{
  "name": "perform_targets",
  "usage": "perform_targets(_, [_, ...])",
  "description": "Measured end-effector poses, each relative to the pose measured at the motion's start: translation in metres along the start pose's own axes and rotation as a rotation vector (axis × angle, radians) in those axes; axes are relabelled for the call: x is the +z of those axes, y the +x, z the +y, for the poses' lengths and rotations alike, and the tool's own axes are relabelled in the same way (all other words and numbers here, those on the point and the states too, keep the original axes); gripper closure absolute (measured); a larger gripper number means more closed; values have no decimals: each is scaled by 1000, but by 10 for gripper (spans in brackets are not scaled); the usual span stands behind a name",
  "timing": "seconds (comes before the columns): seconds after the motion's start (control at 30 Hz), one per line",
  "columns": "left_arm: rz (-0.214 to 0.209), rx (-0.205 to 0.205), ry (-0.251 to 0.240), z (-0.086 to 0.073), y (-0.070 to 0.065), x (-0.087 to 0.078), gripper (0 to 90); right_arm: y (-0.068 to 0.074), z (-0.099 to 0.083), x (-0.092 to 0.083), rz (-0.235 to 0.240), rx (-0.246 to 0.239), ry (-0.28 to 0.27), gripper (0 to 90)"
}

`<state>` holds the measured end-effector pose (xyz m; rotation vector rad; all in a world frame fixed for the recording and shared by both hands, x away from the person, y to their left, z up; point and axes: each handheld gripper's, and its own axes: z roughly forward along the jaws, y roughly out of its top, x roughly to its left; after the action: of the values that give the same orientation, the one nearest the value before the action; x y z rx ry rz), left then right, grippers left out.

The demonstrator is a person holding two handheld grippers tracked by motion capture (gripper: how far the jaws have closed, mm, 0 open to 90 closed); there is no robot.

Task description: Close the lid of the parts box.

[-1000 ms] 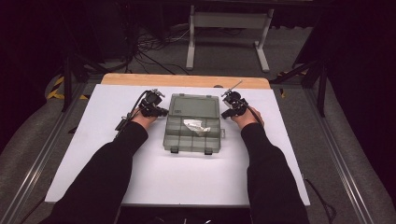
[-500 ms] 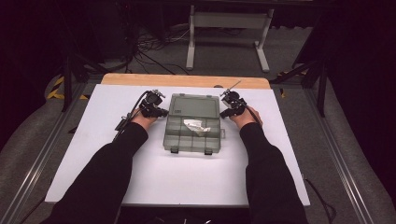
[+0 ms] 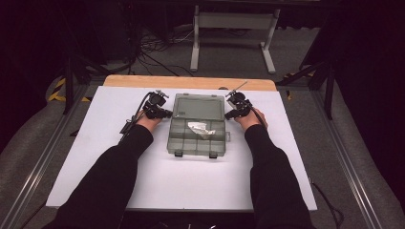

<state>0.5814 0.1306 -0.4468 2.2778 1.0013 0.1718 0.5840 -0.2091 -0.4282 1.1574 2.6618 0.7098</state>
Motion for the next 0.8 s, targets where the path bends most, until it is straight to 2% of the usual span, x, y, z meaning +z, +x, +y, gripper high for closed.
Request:
perform_targets(0.1, [1, -59, 4, 1, 0, 0, 897, -1, 1, 1, 4, 11, -4, 900])
perform_targets(0.3, [6, -107, 13, 3, -1, 1, 897, -1, 3, 2, -3, 14, 0, 900])
perform_targets(0.4, [13, -117, 26, 5, -1, 0, 897, -1, 4, 2, -4, 17, -1, 900])
perform_targets(0.47, [29, -108, 40, 7, -3, 1, 897, -1, 5, 3, -2, 20, -3, 900])
perform_targets(0.8, [27, -114, 34, 8, -3, 2, 897, -1, 6, 4, 0, 21, -12, 900])
